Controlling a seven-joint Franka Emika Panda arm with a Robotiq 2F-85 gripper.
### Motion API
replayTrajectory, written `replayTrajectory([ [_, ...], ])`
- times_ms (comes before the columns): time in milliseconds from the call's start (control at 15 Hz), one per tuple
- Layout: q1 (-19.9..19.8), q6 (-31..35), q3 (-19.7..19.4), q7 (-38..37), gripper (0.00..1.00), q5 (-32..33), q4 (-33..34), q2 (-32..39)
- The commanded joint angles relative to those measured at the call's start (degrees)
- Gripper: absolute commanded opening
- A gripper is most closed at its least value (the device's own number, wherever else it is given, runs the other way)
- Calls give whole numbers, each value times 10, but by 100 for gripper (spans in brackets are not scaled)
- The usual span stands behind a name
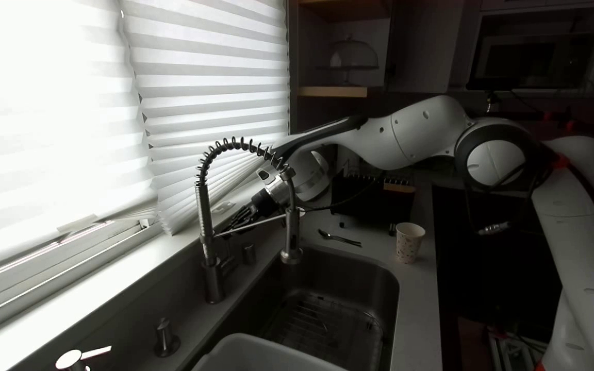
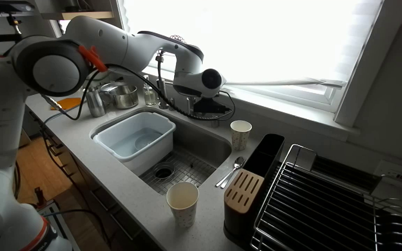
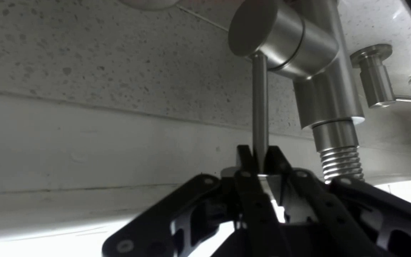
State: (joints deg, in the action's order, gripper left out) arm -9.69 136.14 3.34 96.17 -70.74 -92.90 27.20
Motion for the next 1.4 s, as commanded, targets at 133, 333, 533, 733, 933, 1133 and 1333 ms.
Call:
replayTrajectory([
  [133,4,-1,-9,16,13,-13,10,11],
  [333,4,1,-10,16,3,-13,10,12],
  [533,3,0,-11,15,3,-12,9,11],
  [733,3,3,-12,12,3,-11,9,11],
  [933,3,3,-14,10,3,-9,8,11],
  [1133,2,5,-16,7,3,-7,8,13],
  [1333,1,8,-18,2,3,-9,7,14],
])
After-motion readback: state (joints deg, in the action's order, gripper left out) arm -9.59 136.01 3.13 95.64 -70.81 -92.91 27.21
